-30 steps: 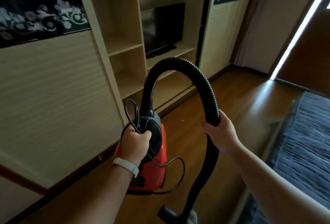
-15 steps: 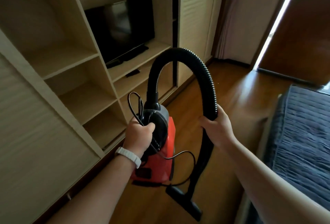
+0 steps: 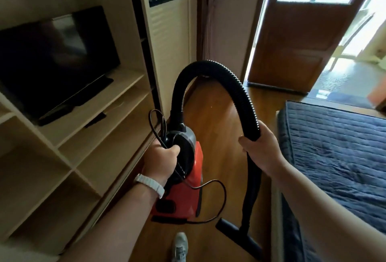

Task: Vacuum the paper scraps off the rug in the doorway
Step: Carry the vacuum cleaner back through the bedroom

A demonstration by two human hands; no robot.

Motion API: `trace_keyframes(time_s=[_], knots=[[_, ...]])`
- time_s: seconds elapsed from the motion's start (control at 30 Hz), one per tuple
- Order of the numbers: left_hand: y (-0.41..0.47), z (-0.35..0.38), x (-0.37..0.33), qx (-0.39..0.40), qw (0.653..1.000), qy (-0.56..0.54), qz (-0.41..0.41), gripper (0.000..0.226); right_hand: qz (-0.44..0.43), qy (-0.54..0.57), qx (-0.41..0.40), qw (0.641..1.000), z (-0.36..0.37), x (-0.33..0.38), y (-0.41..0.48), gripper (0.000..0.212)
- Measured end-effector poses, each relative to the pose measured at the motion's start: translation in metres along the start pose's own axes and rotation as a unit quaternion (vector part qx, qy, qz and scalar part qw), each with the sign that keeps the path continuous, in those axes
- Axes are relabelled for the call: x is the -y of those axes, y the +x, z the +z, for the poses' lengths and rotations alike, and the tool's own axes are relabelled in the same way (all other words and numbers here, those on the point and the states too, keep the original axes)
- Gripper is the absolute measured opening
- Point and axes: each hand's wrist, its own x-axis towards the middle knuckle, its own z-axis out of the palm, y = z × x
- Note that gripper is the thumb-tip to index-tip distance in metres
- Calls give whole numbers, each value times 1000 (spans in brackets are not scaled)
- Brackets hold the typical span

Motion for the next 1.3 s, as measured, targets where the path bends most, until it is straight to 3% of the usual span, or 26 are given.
trace_keyframes(time_s=[0.2,0.53,0.77,1.03,1.3], knots=[[129,49,-10,93,995,12,18,24,62,-71,-55,994,19,-19,98,25],[254,123,-51,148,983,70,87,25,79,-93,-146,982,13,-12,204,20],[312,200,-73,192,979,57,35,20,96,-51,-160,981,9,-49,290,17],[386,310,-116,182,981,70,11,19,102,41,-137,985,-23,-91,428,18],[452,402,-166,155,985,67,36,31,72,44,-139,987,-73,-105,532,18]])
